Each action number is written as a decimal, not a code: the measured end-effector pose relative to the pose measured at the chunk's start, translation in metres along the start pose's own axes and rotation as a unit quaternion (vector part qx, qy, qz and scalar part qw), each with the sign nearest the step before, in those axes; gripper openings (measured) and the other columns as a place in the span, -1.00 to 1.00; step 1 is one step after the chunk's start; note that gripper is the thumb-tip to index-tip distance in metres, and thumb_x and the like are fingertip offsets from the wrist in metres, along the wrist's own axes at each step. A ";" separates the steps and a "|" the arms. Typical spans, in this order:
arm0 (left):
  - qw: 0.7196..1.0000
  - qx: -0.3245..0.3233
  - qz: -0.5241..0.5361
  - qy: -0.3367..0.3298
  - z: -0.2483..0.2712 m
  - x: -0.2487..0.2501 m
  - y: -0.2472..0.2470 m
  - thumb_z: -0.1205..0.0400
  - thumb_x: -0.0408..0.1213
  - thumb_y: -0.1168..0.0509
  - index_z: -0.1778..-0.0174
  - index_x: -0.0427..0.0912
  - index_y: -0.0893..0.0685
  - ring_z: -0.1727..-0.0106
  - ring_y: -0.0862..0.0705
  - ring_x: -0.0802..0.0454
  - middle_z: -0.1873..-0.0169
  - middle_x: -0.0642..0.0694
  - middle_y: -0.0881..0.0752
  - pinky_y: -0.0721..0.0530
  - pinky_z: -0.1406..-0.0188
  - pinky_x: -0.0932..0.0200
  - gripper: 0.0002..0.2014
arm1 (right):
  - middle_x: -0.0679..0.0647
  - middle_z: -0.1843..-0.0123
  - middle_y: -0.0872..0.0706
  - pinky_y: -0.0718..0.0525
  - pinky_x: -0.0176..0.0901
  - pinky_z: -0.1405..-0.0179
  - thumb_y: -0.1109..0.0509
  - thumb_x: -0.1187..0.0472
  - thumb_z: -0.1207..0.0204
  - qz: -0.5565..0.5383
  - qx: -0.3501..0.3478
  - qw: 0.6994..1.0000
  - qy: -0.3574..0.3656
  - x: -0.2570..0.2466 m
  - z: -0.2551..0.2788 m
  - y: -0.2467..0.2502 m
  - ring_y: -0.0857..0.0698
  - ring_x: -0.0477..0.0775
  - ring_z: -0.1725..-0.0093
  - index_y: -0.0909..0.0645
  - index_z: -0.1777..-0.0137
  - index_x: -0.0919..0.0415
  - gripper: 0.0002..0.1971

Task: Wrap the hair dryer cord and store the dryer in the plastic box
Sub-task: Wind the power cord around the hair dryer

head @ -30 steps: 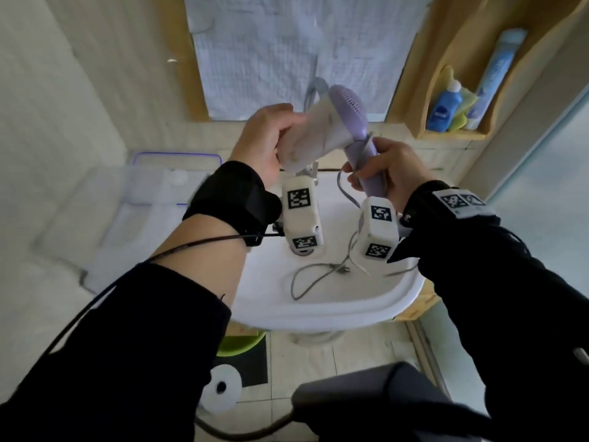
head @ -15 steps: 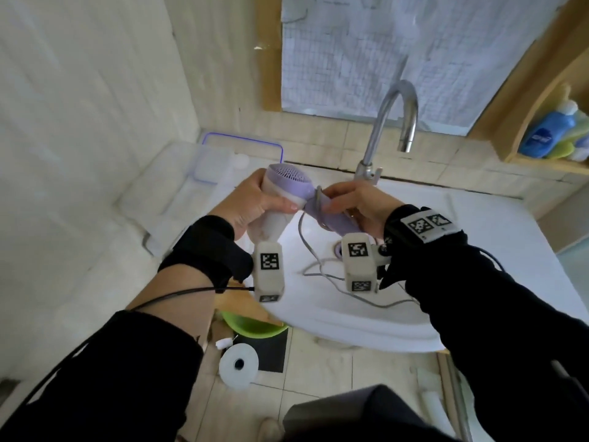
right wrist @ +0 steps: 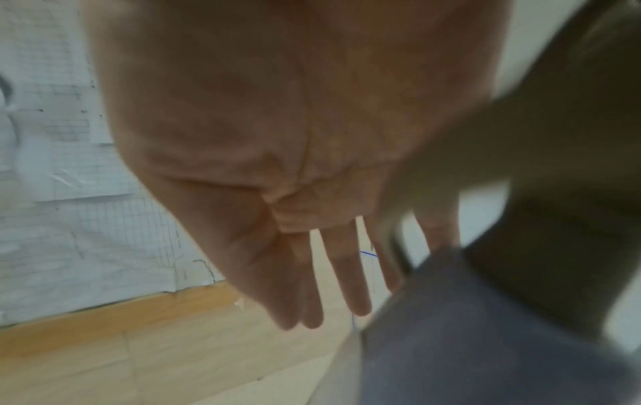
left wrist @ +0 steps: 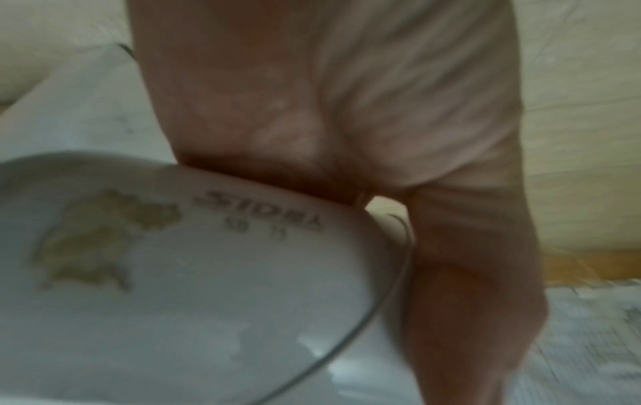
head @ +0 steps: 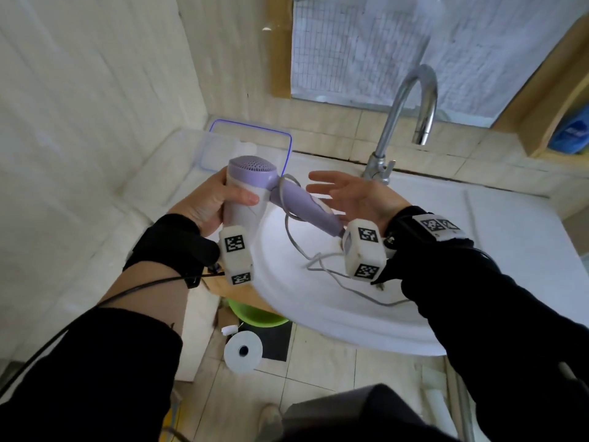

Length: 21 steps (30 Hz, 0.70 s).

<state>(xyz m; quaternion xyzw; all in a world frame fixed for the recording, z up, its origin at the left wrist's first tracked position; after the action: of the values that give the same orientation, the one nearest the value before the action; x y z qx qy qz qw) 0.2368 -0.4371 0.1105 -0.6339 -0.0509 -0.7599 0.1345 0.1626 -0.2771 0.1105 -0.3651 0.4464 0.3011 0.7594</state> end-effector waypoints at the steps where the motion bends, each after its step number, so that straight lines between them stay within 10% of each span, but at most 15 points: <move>1: 1.000 0.006 0.010 0.000 0.000 0.000 0.004 -0.05 -0.29 -0.42 -0.12 -0.15 -0.64 0.33 -0.76 0.14 0.35 0.05 -0.82 -0.69 0.37 0.29 -0.36 | 0.13 -0.33 -0.58 -0.62 -0.01 -0.11 -0.10 0.46 -0.48 -0.022 0.000 1.000 0.007 -0.002 0.001 0.003 -0.60 0.14 -0.27 -0.56 -0.24 0.08 -0.57; 8: 0.993 0.048 0.104 0.000 -0.001 0.002 0.000 -0.21 -0.28 -0.42 -0.41 -0.33 -0.51 -0.11 -0.60 -0.24 -0.09 -0.34 -0.62 -0.56 -0.13 -0.11 -0.24 | 0.05 -0.42 -0.56 -0.42 -0.02 -0.32 -0.16 0.33 -0.57 0.023 0.103 0.993 -0.050 0.037 -0.011 0.019 -0.61 -0.07 -0.09 -0.48 -0.34 0.06 -0.63; 11: 0.993 0.051 0.110 -0.004 -0.004 0.005 -0.012 -0.20 -0.26 -0.43 -0.43 -0.33 -0.50 -0.04 -0.65 -0.19 -0.04 -0.29 -0.66 -0.64 -0.03 0.00 -0.21 | 0.18 -0.33 -0.59 -0.19 0.07 -0.54 -0.29 0.45 -0.45 0.132 0.055 0.986 -0.089 0.059 -0.019 -0.012 -0.58 0.06 -0.30 -0.41 -0.43 0.08 -0.45; 16: 0.992 0.126 0.018 -0.025 -0.013 -0.002 0.010 -0.10 -0.26 -0.53 -0.34 -0.30 -0.56 -0.09 -0.72 -0.26 -0.14 -0.38 -0.73 -0.69 -0.07 -0.15 -0.20 | 0.21 0.35 -0.58 -0.63 -0.26 0.14 -0.28 0.50 -0.43 0.243 0.005 0.966 -0.083 0.058 -0.013 -0.025 -0.62 0.11 0.34 -0.67 0.14 0.24 -0.80; 21: 0.981 0.181 -0.071 0.001 -0.013 -0.027 0.033 0.00 -0.14 -0.57 -0.28 -0.21 -0.59 -0.10 -0.74 -0.29 -0.09 -0.26 -0.77 -0.70 -0.07 -0.24 -0.15 | 0.21 0.35 -0.51 -0.55 -0.13 0.23 -0.34 0.44 -0.43 0.278 0.041 0.959 -0.050 0.031 -0.006 -0.009 -0.46 -0.01 0.52 -0.70 0.30 0.21 -0.82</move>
<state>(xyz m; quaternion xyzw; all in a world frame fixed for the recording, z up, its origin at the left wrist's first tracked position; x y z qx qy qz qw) 0.2377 -0.4686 0.0789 -0.5930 -0.2325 -0.7463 0.1931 0.1801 -0.2832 0.0831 -0.1799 0.5033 0.4995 0.6818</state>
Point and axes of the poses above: each hand's wrist, its own z-axis away from the middle knuckle, its own y-axis out of the back of the hand, x = y × z, the point moved 10 cm from there along -z, towards the middle knuckle
